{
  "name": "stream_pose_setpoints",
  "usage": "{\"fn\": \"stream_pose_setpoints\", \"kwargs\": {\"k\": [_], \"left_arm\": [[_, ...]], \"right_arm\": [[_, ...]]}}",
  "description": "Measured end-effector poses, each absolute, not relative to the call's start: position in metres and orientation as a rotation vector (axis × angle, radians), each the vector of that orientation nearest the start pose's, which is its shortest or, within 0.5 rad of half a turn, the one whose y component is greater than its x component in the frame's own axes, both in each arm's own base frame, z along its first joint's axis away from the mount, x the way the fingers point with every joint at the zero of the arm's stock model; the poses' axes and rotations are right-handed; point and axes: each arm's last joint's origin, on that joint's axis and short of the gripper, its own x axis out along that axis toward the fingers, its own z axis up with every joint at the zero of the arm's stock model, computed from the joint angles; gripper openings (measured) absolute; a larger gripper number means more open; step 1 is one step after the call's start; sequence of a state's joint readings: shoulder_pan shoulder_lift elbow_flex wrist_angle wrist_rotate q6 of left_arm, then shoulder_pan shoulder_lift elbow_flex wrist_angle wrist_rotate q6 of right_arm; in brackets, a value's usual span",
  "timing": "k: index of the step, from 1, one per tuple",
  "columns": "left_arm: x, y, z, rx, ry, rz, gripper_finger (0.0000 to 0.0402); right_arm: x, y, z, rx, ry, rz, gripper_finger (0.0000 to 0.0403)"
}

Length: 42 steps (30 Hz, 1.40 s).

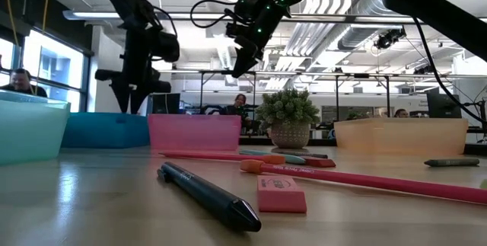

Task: Sort crayons/erasers/pens/pencils in bins
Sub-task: Put the purple pen into the pink bin

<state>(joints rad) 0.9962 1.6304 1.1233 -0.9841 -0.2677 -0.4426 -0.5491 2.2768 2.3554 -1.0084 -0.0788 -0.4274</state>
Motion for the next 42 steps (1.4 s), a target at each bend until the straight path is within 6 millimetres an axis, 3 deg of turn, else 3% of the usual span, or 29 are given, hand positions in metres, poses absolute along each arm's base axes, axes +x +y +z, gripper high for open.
{"fn": "stream_pose_setpoints", "kwargs": {"k": [10,15,24,42], "left_arm": [[0.144,0.232,0.208,-0.966,1.323,1.309,0.0101],[0.139,0.223,0.195,-1.025,1.298,1.301,0.0091],[0.135,0.224,0.182,-1.068,1.234,1.290,0.0086],[0.132,0.236,0.192,-1.127,1.132,1.310,0.0086]], "right_arm": [[0.418,-0.253,0.306,-0.102,0.961,-0.236,0.0124],[0.418,-0.253,0.306,-0.102,0.961,-0.236,0.0124],[0.418,-0.253,0.306,-0.103,0.961,-0.236,0.0124],[0.418,-0.253,0.306,-0.104,0.958,-0.236,0.0124]]}}
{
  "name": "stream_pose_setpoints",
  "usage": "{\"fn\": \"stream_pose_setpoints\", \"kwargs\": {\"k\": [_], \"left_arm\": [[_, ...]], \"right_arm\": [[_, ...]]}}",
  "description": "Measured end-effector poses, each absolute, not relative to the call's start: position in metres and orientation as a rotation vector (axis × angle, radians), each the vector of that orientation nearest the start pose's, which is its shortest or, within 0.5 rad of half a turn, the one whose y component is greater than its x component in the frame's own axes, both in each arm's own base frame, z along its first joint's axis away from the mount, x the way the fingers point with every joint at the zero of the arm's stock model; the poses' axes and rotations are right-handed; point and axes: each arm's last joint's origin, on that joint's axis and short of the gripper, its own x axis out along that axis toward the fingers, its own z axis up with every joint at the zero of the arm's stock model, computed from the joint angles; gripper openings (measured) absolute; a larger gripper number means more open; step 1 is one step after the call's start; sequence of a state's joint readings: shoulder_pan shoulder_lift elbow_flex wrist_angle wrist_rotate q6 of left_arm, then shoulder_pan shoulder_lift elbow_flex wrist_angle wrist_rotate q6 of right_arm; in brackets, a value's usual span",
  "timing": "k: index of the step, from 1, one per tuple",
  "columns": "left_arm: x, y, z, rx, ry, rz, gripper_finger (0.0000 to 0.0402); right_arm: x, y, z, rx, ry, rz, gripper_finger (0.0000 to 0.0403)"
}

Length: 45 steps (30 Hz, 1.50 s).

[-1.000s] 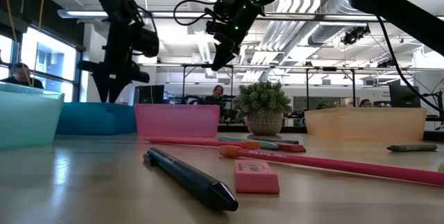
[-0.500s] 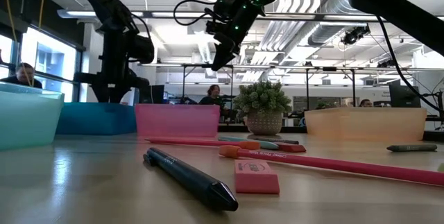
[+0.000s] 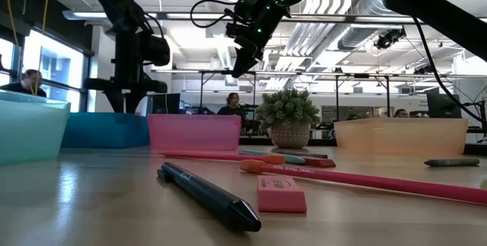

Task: Sort crayons/erasers/pens/pencils in bins
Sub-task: Put the purple pen into the pink bin

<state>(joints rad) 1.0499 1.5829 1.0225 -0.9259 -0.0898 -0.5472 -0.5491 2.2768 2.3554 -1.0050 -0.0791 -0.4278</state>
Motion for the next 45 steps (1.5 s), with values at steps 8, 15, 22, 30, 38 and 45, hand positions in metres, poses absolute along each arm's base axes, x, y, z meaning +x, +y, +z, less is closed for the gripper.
{"fn": "stream_pose_setpoints", "kwargs": {"k": [8,15,22,30,38,45], "left_arm": [[0.130,0.232,0.198,-1.171,1.209,1.251,0.0085],[0.134,0.220,0.198,-1.267,1.257,1.298,0.0085],[0.131,0.204,0.181,-1.396,1.259,1.449,0.0085],[0.124,0.201,0.167,-1.464,1.194,1.559,0.0085],[0.129,0.211,0.163,-1.417,1.093,1.586,0.0085],[0.128,0.215,0.150,-1.433,1.158,1.609,0.0085]], "right_arm": [[0.418,-0.253,0.306,-0.102,0.956,-0.232,0.0124],[0.418,-0.253,0.306,-0.101,0.955,-0.230,0.0124],[0.419,-0.253,0.306,-0.093,0.947,-0.213,0.0124],[0.418,-0.252,0.306,-0.059,0.920,-0.159,0.0124],[0.412,-0.263,0.307,-0.001,0.913,-0.197,0.0124],[0.407,-0.271,0.307,0.053,0.887,-0.172,0.0124]]}}
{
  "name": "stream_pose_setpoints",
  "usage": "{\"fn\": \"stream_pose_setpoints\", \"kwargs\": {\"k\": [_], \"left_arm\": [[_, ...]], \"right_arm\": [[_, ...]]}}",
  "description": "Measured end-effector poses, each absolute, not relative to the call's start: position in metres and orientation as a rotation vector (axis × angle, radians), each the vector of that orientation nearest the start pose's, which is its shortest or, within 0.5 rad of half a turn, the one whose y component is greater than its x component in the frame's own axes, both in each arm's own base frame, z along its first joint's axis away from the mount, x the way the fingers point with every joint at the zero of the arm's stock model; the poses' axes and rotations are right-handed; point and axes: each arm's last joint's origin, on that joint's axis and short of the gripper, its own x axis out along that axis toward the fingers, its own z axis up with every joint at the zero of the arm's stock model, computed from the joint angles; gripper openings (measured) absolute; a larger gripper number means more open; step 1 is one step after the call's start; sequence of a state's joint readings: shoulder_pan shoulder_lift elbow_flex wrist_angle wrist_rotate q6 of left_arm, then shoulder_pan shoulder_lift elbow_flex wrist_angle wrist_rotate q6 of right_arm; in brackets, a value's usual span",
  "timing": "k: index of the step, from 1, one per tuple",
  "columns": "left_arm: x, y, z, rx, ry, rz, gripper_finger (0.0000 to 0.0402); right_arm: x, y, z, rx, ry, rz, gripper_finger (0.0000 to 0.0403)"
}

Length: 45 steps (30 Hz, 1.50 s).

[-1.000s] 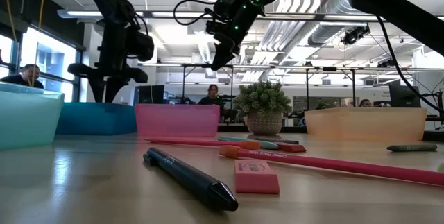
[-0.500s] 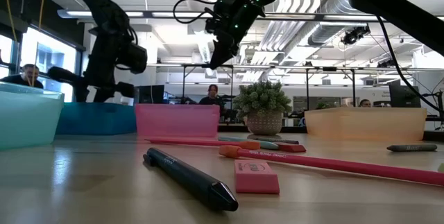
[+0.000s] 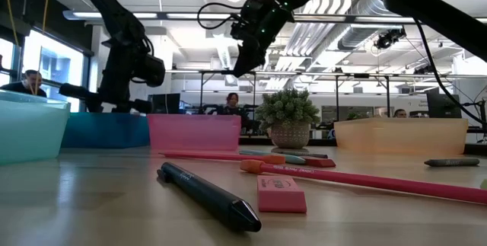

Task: Sort crayons/erasers/pens/pencils in bins
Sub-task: Put the purple pen into the pink bin

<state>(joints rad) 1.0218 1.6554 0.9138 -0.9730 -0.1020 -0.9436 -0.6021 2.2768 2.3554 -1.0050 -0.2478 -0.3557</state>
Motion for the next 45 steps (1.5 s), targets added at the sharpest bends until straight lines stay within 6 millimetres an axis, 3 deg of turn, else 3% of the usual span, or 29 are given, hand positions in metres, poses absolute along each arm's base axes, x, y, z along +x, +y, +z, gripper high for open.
{"fn": "stream_pose_setpoints", "kwargs": {"k": [16,27,34,39,45], "left_arm": [[0.127,0.219,0.140,-1.440,1.200,1.599,0.0082],[0.127,0.219,0.140,-1.393,1.234,1.566,0.0013],[0.127,0.219,0.140,-1.384,1.248,1.535,0.0011],[0.125,0.216,0.148,-1.367,1.226,1.518,0.0010],[0.123,0.212,0.171,-1.333,1.108,1.490,0.0010]], "right_arm": [[0.404,-0.274,0.307,0.061,0.882,-0.171,0.0124],[0.404,-0.275,0.307,0.059,0.883,-0.171,0.0124],[0.404,-0.275,0.307,0.043,0.885,-0.166,0.0124],[0.403,-0.276,0.307,0.028,0.901,-0.202,0.0124],[0.402,-0.278,0.307,0.028,0.903,-0.210,0.0124]]}}
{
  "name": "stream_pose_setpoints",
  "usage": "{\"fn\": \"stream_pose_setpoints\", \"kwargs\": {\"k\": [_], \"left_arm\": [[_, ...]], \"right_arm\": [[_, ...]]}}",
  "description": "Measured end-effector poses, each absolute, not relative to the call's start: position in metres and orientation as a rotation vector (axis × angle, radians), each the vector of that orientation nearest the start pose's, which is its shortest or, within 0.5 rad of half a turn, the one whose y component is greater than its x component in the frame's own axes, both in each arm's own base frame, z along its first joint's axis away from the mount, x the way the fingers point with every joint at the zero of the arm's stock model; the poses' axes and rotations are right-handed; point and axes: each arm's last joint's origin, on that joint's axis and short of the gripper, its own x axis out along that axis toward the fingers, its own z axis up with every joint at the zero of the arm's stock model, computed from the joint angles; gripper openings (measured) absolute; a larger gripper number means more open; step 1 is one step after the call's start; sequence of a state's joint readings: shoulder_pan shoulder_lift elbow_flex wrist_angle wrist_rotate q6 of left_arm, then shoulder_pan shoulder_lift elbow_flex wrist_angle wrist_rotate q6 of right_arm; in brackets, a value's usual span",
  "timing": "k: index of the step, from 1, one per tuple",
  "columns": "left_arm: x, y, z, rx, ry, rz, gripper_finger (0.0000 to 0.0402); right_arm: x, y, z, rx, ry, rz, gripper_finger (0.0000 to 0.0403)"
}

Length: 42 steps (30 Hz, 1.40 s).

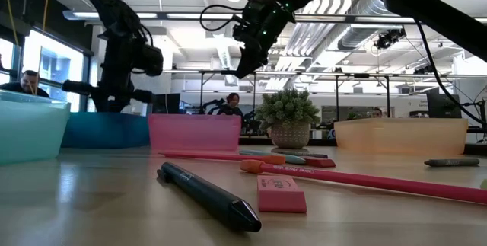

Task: Sort crayons/erasers/pens/pencils in bins
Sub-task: Put the purple pen into the pink bin

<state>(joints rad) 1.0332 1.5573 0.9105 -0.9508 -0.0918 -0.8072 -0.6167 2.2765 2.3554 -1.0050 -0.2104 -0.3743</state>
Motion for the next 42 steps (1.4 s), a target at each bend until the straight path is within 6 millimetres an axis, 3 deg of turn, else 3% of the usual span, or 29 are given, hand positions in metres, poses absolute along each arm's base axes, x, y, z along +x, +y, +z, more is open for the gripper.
{"fn": "stream_pose_setpoints", "kwargs": {"k": [8,16,26,32,42], "left_arm": [[0.131,0.201,0.212,-1.273,0.848,1.339,0.0010],[0.168,0.199,0.236,-1.158,0.563,1.070,0.0010],[0.200,0.192,0.216,-1.138,0.634,1.014,0.0010],[0.219,0.187,0.200,-1.146,0.671,0.983,0.0010],[0.229,0.185,0.176,-1.207,0.760,1.023,0.0011]], "right_arm": [[0.402,-0.278,0.307,0.074,0.905,-0.256,0.0124],[0.393,-0.277,0.316,0.079,0.938,-0.331,0.0124],[0.369,-0.276,0.346,0.059,0.931,-0.408,0.0124],[0.363,-0.279,0.346,0.072,0.955,-0.424,0.0124],[0.359,-0.278,0.347,0.056,0.978,-0.412,0.0124]]}}
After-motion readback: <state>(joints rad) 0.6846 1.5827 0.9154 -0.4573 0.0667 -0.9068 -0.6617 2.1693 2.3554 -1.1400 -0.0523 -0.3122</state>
